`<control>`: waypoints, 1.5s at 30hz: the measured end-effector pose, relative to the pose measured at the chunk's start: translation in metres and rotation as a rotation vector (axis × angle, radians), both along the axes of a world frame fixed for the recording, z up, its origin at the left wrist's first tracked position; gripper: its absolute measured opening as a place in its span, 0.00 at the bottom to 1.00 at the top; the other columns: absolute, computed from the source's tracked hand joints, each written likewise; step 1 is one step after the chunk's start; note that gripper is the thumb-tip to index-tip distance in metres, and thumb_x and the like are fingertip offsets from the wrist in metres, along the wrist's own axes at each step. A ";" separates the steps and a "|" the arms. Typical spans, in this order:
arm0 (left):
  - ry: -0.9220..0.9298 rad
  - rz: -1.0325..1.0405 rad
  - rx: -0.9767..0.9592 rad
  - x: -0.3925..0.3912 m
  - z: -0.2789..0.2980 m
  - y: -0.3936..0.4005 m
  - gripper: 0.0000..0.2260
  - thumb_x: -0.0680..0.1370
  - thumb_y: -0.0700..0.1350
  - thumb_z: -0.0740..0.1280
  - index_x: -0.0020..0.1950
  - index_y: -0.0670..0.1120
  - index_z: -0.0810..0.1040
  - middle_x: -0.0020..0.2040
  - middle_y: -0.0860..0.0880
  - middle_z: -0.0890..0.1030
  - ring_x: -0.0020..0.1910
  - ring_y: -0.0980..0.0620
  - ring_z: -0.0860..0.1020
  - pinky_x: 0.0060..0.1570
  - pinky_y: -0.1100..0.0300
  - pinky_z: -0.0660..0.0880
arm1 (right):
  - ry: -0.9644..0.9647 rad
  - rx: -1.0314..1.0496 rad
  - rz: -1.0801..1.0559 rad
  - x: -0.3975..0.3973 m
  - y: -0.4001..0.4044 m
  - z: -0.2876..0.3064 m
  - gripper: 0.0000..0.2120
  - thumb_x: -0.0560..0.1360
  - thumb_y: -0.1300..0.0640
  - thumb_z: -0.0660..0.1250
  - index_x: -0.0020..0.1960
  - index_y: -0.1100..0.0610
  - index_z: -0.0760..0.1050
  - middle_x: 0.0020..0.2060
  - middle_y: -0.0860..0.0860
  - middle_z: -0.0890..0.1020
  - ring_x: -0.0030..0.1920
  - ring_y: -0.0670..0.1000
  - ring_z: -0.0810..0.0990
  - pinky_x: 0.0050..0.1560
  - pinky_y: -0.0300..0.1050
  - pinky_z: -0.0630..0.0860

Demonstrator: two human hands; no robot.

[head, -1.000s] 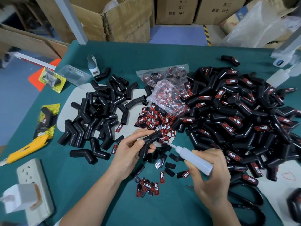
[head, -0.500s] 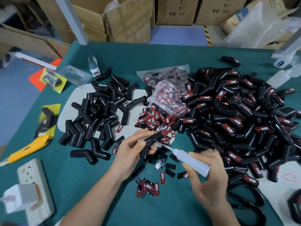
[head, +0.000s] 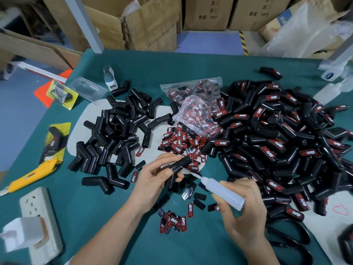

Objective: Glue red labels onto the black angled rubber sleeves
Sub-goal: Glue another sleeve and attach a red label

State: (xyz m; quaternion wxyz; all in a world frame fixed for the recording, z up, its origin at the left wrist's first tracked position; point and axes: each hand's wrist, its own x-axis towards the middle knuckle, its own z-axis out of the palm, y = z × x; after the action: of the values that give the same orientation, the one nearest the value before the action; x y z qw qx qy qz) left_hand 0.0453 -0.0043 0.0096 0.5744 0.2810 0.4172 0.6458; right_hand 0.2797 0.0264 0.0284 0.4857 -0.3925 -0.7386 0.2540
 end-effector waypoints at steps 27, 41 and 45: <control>0.016 -0.025 0.026 -0.007 -0.013 0.001 0.22 0.74 0.52 0.80 0.64 0.43 0.85 0.63 0.47 0.79 0.44 0.45 0.84 0.53 0.55 0.80 | -0.009 -0.005 -0.044 0.001 0.004 0.001 0.13 0.83 0.42 0.65 0.59 0.51 0.76 0.49 0.45 0.77 0.54 0.35 0.75 0.52 0.27 0.71; -0.031 -0.008 -0.011 -0.002 -0.002 -0.001 0.24 0.73 0.56 0.80 0.63 0.43 0.86 0.62 0.49 0.81 0.46 0.46 0.85 0.51 0.59 0.82 | 0.077 -0.019 -0.049 0.003 0.005 0.007 0.11 0.82 0.42 0.67 0.56 0.50 0.76 0.48 0.50 0.81 0.53 0.41 0.77 0.52 0.35 0.73; -0.039 -0.005 -0.014 -0.004 0.000 -0.003 0.24 0.74 0.56 0.79 0.64 0.43 0.86 0.62 0.47 0.81 0.47 0.47 0.86 0.51 0.60 0.82 | 0.252 -0.122 -0.067 0.004 0.009 0.016 0.11 0.78 0.45 0.72 0.59 0.36 0.75 0.52 0.37 0.79 0.51 0.43 0.79 0.52 0.34 0.74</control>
State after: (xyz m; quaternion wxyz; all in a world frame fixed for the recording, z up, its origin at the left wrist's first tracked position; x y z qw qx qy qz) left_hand 0.0415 -0.0068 0.0093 0.5859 0.2654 0.4096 0.6470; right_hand 0.2837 0.0355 0.0440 0.5581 -0.4107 -0.6415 0.3292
